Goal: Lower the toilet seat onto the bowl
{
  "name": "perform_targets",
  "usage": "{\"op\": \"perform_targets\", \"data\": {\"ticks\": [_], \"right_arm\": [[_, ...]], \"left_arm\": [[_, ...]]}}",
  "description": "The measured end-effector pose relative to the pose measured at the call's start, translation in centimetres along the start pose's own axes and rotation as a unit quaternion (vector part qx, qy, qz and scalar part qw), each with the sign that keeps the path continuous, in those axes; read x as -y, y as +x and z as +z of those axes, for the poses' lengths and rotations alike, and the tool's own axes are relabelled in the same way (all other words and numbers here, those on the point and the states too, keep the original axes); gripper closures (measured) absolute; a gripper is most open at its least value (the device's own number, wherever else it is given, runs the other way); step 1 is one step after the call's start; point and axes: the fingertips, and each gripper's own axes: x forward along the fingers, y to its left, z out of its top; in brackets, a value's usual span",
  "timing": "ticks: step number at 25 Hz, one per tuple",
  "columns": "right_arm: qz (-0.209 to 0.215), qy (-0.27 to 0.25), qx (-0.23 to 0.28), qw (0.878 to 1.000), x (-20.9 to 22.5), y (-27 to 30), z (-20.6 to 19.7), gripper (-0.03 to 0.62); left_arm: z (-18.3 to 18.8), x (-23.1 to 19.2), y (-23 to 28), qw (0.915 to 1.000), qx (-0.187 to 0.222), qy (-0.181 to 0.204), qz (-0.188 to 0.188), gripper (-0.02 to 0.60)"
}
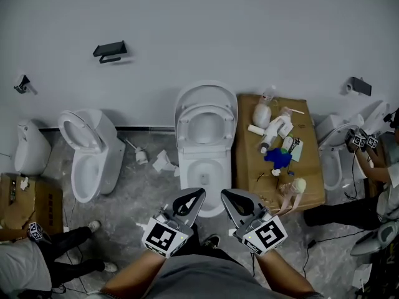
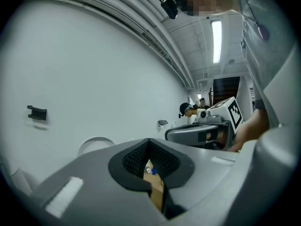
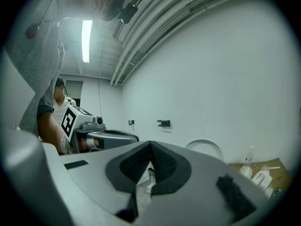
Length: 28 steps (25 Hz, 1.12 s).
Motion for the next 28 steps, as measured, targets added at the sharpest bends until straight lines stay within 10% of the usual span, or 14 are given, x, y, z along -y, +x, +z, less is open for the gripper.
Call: {"op": "perform_targets", "data": {"ticks": [28], "right_arm": [[-0.115, 0.024, -0.028, 0.993, 13.4, 17.1, -0.3, 0.589]], "left_arm": [[-0.7, -18.7, 11.7, 0.9945, -0.023, 0.01, -0.102, 0.574]]}}
